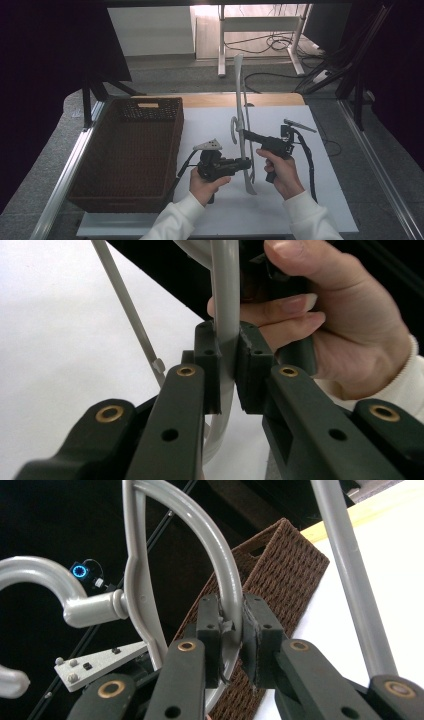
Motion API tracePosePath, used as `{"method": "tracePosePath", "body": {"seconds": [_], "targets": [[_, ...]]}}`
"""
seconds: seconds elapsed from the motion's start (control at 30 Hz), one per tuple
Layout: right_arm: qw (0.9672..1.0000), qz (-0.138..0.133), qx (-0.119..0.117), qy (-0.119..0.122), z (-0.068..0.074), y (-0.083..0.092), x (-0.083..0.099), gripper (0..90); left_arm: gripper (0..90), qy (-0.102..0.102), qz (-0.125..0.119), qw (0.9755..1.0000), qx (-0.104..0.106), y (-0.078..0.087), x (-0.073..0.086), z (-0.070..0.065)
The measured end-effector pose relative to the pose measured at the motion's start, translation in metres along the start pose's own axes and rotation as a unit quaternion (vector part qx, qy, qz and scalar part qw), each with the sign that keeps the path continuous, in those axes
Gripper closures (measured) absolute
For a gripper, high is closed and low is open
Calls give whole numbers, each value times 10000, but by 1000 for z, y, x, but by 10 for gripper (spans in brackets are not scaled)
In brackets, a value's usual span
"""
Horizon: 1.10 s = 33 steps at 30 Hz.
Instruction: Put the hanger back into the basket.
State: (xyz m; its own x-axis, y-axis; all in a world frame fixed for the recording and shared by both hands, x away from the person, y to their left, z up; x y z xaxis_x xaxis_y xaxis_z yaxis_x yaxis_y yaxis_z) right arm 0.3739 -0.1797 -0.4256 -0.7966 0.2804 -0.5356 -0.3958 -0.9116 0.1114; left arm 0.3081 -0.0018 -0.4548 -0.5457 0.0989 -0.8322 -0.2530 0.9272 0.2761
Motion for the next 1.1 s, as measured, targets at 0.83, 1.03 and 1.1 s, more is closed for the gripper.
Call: {"method": "tracePosePath", "body": {"seconds": [0.83, 1.03, 1.1], "targets": [[9823, 396, 863, 1613, 14, 70, 4, 404, 819, 271, -271, 9990, 209, 51, -18, -16], [9749, 505, 1289, 1744, -5, 85, 5, 397, 819, 192, -13, 9997, 127, 82, -23, -21], [9737, 525, 1360, 1751, -8, 85, 6, 397, 819, 129, 65, 9998, 141, 94, -24, -22]]}}
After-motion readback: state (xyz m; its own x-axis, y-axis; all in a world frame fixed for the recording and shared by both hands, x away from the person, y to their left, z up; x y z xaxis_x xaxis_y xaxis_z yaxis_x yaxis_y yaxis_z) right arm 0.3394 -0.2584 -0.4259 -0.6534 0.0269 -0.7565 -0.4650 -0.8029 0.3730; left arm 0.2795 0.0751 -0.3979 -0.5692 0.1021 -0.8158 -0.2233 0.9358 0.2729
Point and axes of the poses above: each handheld gripper's, and its own axes: y roughly backward along the jaws, x roughly out of its underside, z roughly to its left, the point moved 3 cm from there along -y, roughly forward along the jaws, and after that the axes turned 3 degrees about -y, right-handed, at the moved point
